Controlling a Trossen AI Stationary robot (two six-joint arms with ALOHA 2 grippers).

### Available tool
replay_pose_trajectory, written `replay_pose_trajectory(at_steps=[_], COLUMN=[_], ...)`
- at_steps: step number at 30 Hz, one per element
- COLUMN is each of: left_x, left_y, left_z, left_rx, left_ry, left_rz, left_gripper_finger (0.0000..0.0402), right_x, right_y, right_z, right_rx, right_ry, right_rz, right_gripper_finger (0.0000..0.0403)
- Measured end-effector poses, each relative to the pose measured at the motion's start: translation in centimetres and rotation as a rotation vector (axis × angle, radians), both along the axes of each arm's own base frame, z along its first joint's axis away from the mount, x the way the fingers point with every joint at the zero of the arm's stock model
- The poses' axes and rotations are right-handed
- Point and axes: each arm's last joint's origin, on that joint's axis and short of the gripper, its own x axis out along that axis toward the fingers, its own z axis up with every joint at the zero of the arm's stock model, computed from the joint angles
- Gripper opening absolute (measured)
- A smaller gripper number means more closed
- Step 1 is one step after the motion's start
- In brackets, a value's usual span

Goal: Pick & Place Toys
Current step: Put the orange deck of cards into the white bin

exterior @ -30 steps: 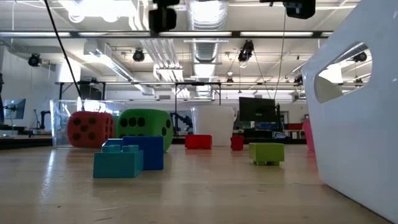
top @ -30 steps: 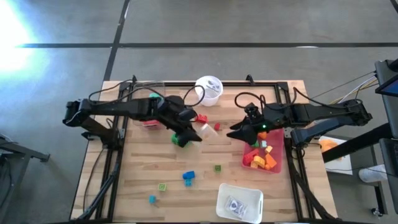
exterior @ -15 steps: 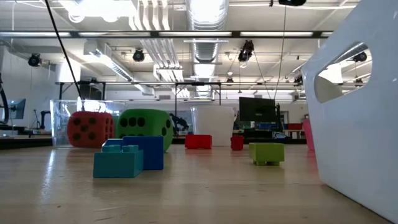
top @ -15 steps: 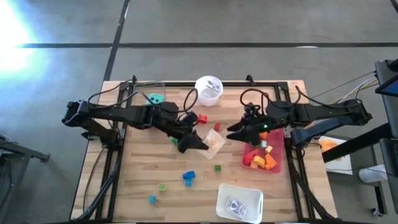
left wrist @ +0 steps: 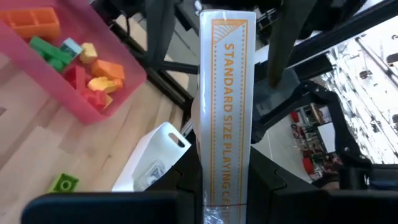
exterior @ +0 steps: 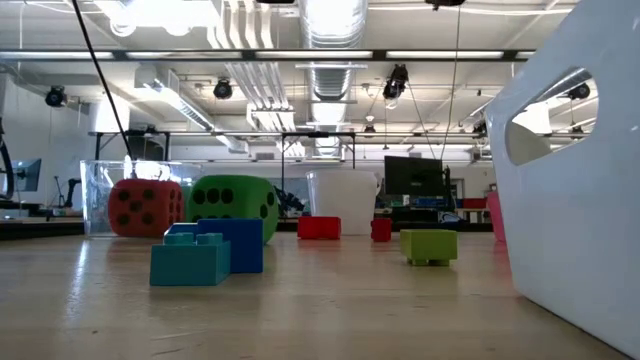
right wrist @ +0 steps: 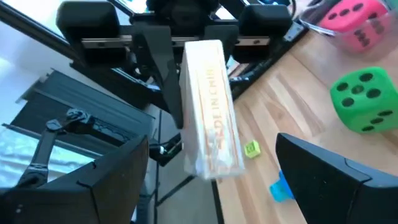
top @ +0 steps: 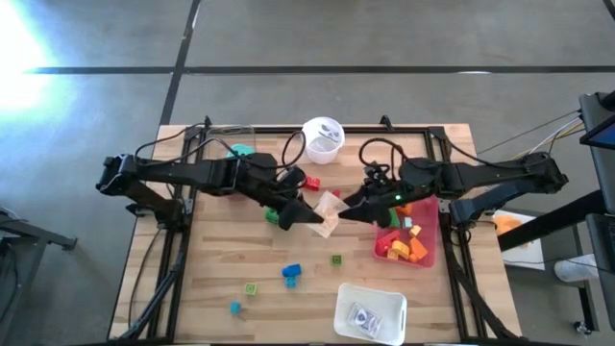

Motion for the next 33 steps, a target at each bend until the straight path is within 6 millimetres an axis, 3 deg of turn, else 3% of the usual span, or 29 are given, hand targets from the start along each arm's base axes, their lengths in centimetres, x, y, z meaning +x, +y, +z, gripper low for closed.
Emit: replay_pose_trajectory(at_steps=[4,12,17,21,33], left_x=[0.0,0.0,0.0,0.0,0.1], left_y=[0.0,0.0,0.0,0.0,0.0], left_z=[0.0,0.0,0.2,0.2,0.7], left_rx=[0.001,0.013,0.017,0.019,0.022], left_ry=[0.000,-0.007,-0.023,-0.027,-0.075], left_rz=[-0.001,-0.004,-0.006,-0.007,-0.013], left_gripper_finger=[0.0064,0.0064,0.0064,0.0064,0.0064], right_x=[1.0,0.7,1.1,1.7,1.7], right_y=[0.1,0.1,0.2,0.3,0.3], right_z=[0.8,2.4,1.9,1.5,1.8], right_rx=[-0.028,-0.049,-0.024,-0.017,-0.010], right_ry=[-0.030,-0.072,-0.046,-0.033,-0.045], right_rz=[0.011,0.023,0.034,0.038,0.032], right_gripper_finger=[0.0343,0.0343,0.0332,0.0286,0.0096])
